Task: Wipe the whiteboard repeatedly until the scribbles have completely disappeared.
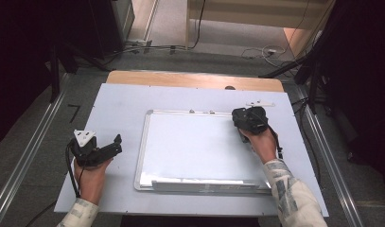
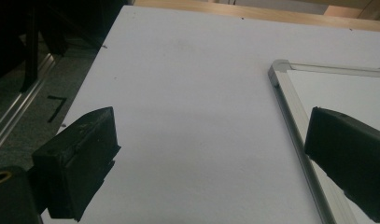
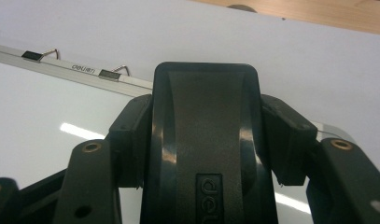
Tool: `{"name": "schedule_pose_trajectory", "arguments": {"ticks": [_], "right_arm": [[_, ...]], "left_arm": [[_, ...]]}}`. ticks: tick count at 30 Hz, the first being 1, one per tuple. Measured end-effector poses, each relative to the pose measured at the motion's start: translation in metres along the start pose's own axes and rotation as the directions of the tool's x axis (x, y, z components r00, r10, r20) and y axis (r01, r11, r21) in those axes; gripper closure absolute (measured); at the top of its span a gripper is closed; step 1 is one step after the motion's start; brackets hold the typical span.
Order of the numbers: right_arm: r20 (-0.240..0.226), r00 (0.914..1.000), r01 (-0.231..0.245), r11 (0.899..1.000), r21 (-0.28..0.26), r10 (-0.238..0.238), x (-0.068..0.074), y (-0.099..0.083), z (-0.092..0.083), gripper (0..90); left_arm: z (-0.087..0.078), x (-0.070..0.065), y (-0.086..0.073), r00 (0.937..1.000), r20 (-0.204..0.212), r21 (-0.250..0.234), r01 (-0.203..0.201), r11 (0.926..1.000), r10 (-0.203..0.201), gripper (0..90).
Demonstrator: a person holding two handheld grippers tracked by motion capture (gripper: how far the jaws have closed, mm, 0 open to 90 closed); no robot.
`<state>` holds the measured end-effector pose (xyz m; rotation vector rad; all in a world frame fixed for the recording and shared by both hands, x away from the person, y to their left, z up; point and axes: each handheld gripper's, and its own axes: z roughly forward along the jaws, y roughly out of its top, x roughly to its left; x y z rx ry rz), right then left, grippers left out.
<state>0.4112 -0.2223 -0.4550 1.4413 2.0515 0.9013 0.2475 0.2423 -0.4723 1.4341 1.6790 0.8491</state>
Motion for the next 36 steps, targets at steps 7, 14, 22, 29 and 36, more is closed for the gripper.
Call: {"name": "schedule_pose_trajectory", "arguments": {"ticks": [7, 14, 22, 29, 36], "right_arm": [[0.031, 0.9994, -0.013, 1.0, -0.023, 0.014, -0.007, -0.001, -0.013, 38.5], [0.032, 0.9992, -0.023, 0.999, -0.03, 0.024, -0.012, -0.004, -0.019, 38.5], [0.033, 0.9987, -0.038, 0.999, -0.031, 0.039, -0.019, -0.008, -0.023, 38.5], [0.046, 0.9978, -0.047, 0.999, -0.026, 0.048, -0.026, -0.012, -0.025, 38.4], [0.056, 0.9965, -0.061, 0.998, -0.018, 0.062, -0.031, -0.015, -0.024, 38.4]], "left_arm": [[0.001, 0.0, 0.0, 1.0, 0.0, 0.004, -0.002, 1.0, 0.002, 3.3], [0.001, 0.0, 0.0, 1.0, 0.0, 0.006, -0.004, 1.0, 0.004, 3.2], [0.001, 0.0, 0.0, 1.0, -0.001, 0.007, -0.007, 1.0, 0.007, 3.2], [0.001, -0.001, 0.0, 1.0, 0.001, 0.005, -0.006, 1.0, 0.006, 3.2], [0.001, -0.001, 0.0, 1.0, -0.002, 0.005, -0.008, 1.0, 0.008, 3.2]]}}
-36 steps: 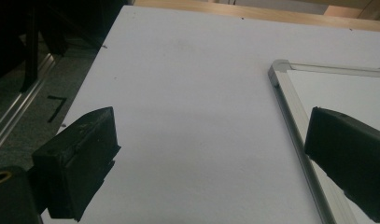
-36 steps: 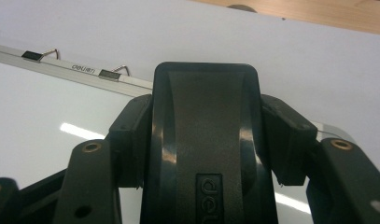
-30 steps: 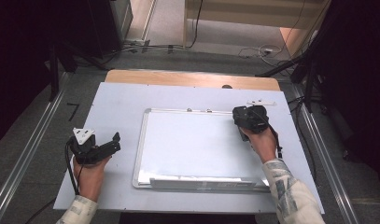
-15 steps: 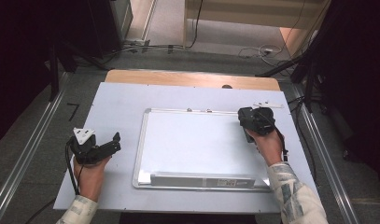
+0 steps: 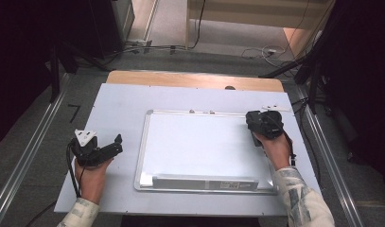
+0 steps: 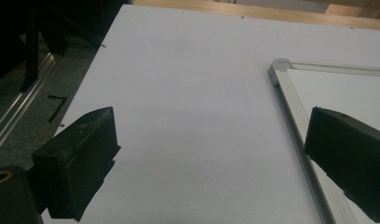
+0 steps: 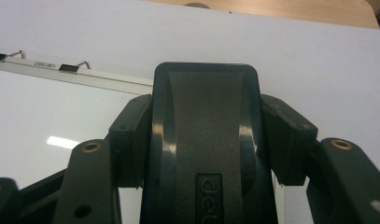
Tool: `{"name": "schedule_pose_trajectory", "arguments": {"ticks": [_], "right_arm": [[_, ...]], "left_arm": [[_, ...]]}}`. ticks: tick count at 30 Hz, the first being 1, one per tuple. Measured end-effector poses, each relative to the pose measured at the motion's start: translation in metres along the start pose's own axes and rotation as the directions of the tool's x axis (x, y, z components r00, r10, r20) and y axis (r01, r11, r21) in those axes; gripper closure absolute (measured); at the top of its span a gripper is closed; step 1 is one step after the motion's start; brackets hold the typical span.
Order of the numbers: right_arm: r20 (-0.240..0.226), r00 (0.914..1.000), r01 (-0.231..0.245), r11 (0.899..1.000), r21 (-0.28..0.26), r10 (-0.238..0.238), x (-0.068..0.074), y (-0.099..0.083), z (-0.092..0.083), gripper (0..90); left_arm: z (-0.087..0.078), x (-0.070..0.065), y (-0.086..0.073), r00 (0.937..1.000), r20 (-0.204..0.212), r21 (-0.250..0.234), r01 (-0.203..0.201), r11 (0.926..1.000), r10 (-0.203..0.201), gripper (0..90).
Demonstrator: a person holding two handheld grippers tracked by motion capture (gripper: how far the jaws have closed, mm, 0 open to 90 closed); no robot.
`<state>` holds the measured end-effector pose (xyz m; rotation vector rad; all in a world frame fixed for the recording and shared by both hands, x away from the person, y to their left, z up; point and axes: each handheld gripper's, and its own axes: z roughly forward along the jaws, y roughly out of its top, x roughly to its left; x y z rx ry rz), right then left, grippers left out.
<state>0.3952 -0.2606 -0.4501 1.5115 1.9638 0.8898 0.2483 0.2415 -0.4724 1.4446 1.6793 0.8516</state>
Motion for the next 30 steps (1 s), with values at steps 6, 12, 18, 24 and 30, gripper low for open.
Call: {"name": "schedule_pose_trajectory", "arguments": {"ticks": [6, 12, 18, 24, 30], "right_arm": [[0.022, 0.9995, -0.021, 1.0, 0.012, 0.021, -0.004, -0.001, 0.004, 38.4], [0.036, 0.9986, -0.04, 0.999, 0.018, 0.039, -0.007, -0.001, 0.009, 38.4], [0.055, 0.9973, -0.051, 0.998, 0.032, 0.049, -0.005, -0.002, 0.016, 38.4], [0.083, 0.9932, -0.087, 0.995, 0.058, 0.082, -0.006, -0.004, 0.027, 38.4], [0.106, 0.99, -0.101, 0.993, 0.067, 0.093, -0.005, -0.004, 0.034, 38.3]], "left_arm": [[0.0, 0.0, 0.0, 1.0, -0.001, 0.001, 0.001, 1.0, -0.001, 3.2], [0.0, 0.0, 0.0, 1.0, 0.002, 0.0, 0.0, 1.0, 0.0, 3.3], [0.0, 0.0, 0.0, 1.0, 0.002, 0.0, 0.001, 1.0, -0.001, 3.3], [-0.001, 0.0, 0.0, 1.0, -0.001, -0.004, 0.006, 1.0, -0.006, 3.3], [0.0, 0.001, 0.0, 1.0, -0.002, -0.001, 0.003, 1.0, -0.003, 3.3]]}}
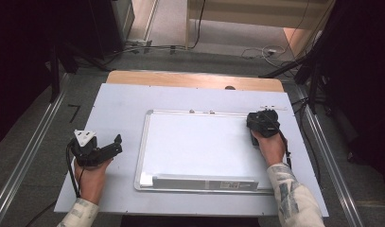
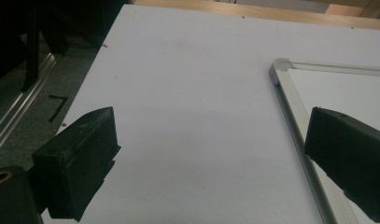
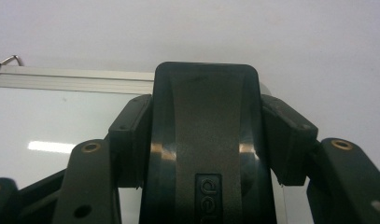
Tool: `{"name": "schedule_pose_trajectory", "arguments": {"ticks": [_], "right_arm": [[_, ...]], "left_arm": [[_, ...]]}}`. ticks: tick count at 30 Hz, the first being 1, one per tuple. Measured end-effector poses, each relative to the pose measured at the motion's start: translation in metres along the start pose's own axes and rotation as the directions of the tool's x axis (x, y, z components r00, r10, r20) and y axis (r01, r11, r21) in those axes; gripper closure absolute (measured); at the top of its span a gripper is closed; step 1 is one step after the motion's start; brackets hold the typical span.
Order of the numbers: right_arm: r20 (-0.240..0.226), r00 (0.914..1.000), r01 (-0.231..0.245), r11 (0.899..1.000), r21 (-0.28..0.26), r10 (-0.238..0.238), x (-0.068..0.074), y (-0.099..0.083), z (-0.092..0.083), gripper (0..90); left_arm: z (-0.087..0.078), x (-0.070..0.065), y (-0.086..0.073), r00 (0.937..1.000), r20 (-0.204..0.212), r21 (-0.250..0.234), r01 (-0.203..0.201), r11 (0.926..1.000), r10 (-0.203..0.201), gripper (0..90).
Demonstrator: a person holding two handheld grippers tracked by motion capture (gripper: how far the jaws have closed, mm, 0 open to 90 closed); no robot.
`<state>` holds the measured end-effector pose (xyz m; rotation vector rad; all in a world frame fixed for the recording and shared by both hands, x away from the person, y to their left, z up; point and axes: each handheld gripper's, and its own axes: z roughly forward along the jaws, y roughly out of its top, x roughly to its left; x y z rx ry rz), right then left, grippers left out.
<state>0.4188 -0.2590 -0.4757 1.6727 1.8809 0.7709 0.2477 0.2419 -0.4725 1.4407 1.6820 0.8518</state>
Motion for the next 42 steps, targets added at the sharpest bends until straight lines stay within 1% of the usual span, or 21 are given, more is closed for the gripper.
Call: {"name": "schedule_pose_trajectory", "arguments": {"ticks": [2, 6, 8, 11, 12, 19, 22, 24, 26, 30, 33, 36, 37, 39, 42], "right_arm": [[0.004, 1.0, 0.0, 1.0, 0.001, 0.0, 0.001, 0.0, 0.002, 38.3], [0.02, 0.9996, 0.021, 1.0, 0.018, -0.021, 0.006, 0.0, 0.007, 38.2], [0.02, 0.9993, 0.03, 0.999, 0.026, -0.031, 0.007, -0.001, 0.01, 37.9], [0.007, 0.9997, 0.022, 1.0, 0.02, -0.022, 0.006, -0.001, 0.011, 36.5], [0.007, 0.9998, 0.019, 1.0, 0.021, -0.019, 0.006, -0.001, 0.011, 34.6], [-0.011, 0.9999, 0.01, 1.0, 0.009, -0.01, 0.004, -0.001, 0.007, 30.2], [-0.019, 0.9998, 0.005, 1.0, -0.004, -0.005, 0.003, 0.0, 0.003, 29.7], [-0.025, 0.9997, 0.005, 1.0, -0.022, -0.005, 0.002, 0.0, -0.001, 28.8], [-0.041, 0.9991, 0.004, 0.999, -0.039, -0.005, 0.002, -0.001, -0.006, 28.7], [-0.077, 0.9968, 0.015, 0.998, -0.069, -0.02, 0.002, -0.004, -0.018, 26.2], [-0.115, 0.9929, 0.019, 0.996, -0.083, -0.029, 0.001, -0.007, -0.026, 25.2], [-0.142, 0.989, 0.028, 0.994, -0.108, -0.044, 0.0, -0.011, -0.035, 24.4], [-0.154, 0.987, 0.031, 0.994, -0.107, -0.047, 0.0, -0.012, -0.038, 23.5], [-0.168, 0.9842, 0.034, 0.992, -0.123, -0.055, -0.001, -0.014, -0.043, 23.1], [-0.182, 0.9811, 0.041, 0.99, -0.132, -0.065, -0.001, -0.016, -0.049, 22.1]], "left_arm": [[0.0, 0.0, 0.0, 1.0, 0.0, 0.0, 0.0, 1.0, 0.0, 3.3], [0.0, 0.0, 0.0, 1.0, 0.001, -0.002, 0.0, 1.0, 0.0, 3.3], [0.0, 0.0, 0.0, 1.0, 0.001, -0.002, 0.002, 1.0, -0.002, 3.3], [0.0, 0.001, 0.0, 1.0, 0.002, -0.003, 0.0, 1.0, 0.0, 3.3], [0.0, 0.001, 0.0, 1.0, 0.001, -0.001, -0.001, 1.0, 0.001, 3.3], [-0.001, 0.001, 0.0, 1.0, 0.0, -0.002, 0.001, 1.0, -0.001, 3.3], [-0.001, 0.001, 0.0, 1.0, -0.002, -0.002, 0.0, 1.0, 0.0, 3.3], [-0.001, 0.001, 0.0, 1.0, -0.001, -0.003, 0.001, 1.0, -0.001, 3.3], [-0.001, 0.001, -0.001, 1.0, -0.001, -0.002, 0.0, 1.0, 0.0, 3.3], [-0.001, 0.001, -0.001, 1.0, -0.005, -0.001, 0.001, 1.0, -0.001, 3.2], [-0.002, 0.002, -0.001, 1.0, -0.004, -0.001, 0.001, 1.0, -0.001, 3.3], [-0.002, 0.002, -0.001, 1.0, -0.005, 0.0, 0.001, 1.0, -0.001, 3.3], [-0.002, 0.002, -0.001, 1.0, -0.005, 0.0, 0.001, 1.0, -0.001, 3.3], [-0.002, 0.002, -0.001, 1.0, -0.006, -0.001, 0.002, 1.0, -0.002, 3.2], [-0.002, 0.002, -0.001, 1.0, -0.006, 0.0, 0.002, 1.0, -0.002, 3.2]]}}
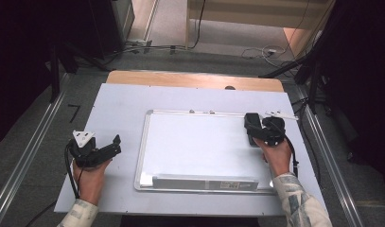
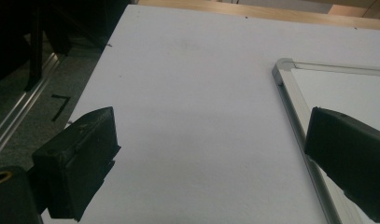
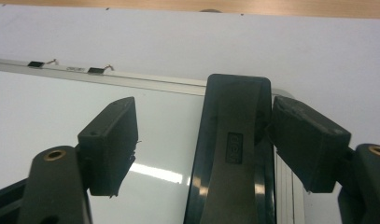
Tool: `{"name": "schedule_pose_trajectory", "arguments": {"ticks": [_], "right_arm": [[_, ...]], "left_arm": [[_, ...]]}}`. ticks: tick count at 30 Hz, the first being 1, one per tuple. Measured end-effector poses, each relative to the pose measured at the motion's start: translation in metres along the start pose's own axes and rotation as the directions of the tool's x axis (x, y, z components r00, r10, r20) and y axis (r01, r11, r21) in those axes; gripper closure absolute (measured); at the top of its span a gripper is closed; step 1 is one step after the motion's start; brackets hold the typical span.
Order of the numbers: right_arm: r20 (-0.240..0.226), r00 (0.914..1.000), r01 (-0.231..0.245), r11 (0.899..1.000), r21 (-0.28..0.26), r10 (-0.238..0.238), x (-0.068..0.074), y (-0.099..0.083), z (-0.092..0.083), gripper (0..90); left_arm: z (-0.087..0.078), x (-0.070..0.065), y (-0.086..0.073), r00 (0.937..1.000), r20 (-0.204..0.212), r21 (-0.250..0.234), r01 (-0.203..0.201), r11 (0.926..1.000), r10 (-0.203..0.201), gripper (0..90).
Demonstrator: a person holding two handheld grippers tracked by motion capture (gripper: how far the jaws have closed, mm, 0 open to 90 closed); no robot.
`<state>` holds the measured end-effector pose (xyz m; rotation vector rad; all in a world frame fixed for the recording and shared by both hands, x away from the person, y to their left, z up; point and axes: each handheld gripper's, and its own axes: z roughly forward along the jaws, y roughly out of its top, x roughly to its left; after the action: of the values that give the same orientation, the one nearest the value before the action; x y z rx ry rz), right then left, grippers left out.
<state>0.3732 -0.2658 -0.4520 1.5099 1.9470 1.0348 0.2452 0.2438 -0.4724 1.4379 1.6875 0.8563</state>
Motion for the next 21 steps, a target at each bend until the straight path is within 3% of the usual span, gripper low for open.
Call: {"name": "schedule_pose_trajectory", "arguments": {"ticks": [11, 21], "right_arm": [[-0.013, 0.9997, 0.019, 1.0, -0.011, -0.02, 0.003, -0.006, -0.014, 21.7], [-0.036, 0.9991, 0.019, 1.0, -0.021, -0.019, -0.005, -0.014, -0.025, 21.7]], "left_arm": [[0.001, 0.0, 0.0, 1.0, 0.0, 0.0, -0.001, 1.0, 0.001, 3.2], [0.001, -0.001, 0.0, 1.0, -0.001, -0.001, -0.001, 1.0, 0.001, 3.3]]}}
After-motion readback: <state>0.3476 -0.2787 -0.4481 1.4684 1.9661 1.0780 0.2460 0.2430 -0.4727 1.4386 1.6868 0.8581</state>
